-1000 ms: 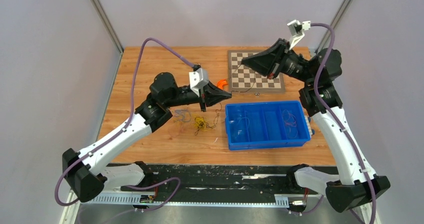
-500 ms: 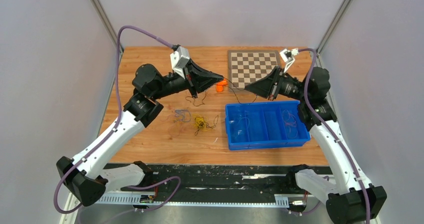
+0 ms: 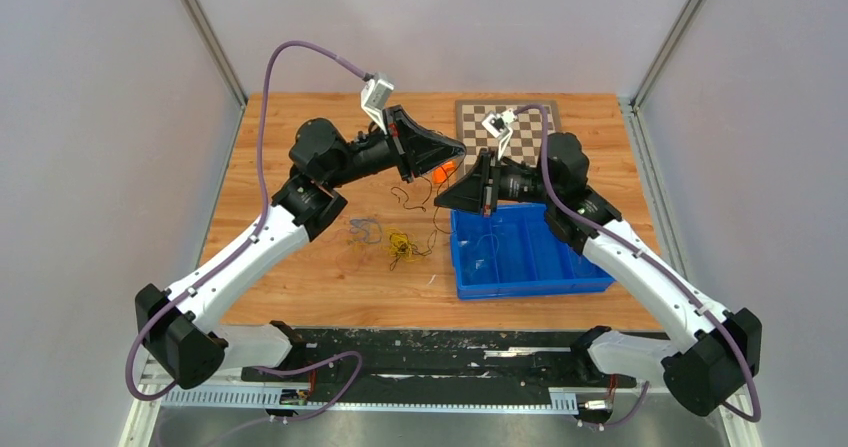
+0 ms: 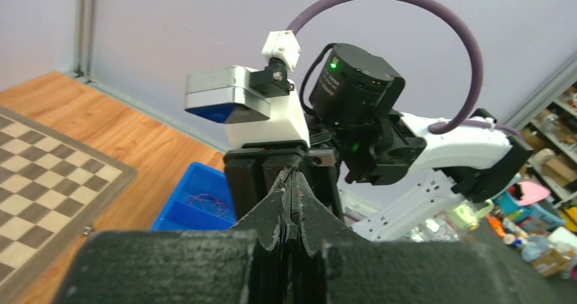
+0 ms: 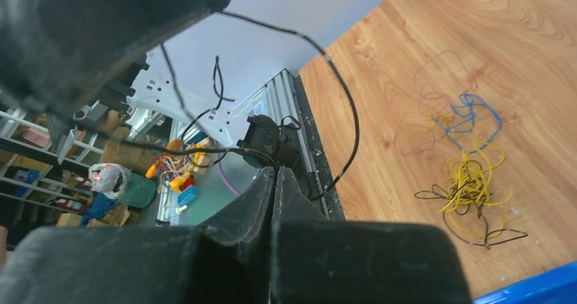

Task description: Untangle the cables

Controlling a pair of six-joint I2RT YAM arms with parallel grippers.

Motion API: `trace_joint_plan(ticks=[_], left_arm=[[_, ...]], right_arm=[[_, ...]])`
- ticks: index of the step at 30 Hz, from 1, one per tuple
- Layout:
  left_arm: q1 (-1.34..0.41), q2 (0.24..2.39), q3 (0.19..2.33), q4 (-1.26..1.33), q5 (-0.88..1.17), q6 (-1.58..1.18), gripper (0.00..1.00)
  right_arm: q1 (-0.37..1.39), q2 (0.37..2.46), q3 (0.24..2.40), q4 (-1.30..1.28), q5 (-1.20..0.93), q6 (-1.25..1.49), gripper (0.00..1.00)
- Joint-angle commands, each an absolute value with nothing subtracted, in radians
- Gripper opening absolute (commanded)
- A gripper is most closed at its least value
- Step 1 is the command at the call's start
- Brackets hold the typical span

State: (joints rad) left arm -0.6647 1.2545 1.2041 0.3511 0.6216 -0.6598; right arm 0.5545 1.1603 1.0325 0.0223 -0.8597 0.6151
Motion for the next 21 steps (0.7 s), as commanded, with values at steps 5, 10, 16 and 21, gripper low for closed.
trace_joint_plan(ticks=[5, 10, 16, 21], left_arm=[[-0.683, 1.221, 1.195, 0.408, 0.580, -0.787, 0.00], [-0.681, 1.209, 1.165, 0.402, 0.602, -0.790, 0.00], [-0.681, 1.220, 1.173, 0.415, 0.650, -0.805, 0.00], [-0.687, 1.241, 1.186, 0.426, 0.689, -0.818, 0.00]], right_arm=[[0.523, 1.118, 1.132, -0.016, -0.833, 0.472, 0.29], [0.459, 1.004, 1.128, -0.156, -0.834, 0.312, 0.79], [0.456, 0.955, 1.157, -0.264, -0.758, 0.162, 1.00], [0.466, 1.048, 1.219, -0.246, -0.776, 0.209, 1.00]])
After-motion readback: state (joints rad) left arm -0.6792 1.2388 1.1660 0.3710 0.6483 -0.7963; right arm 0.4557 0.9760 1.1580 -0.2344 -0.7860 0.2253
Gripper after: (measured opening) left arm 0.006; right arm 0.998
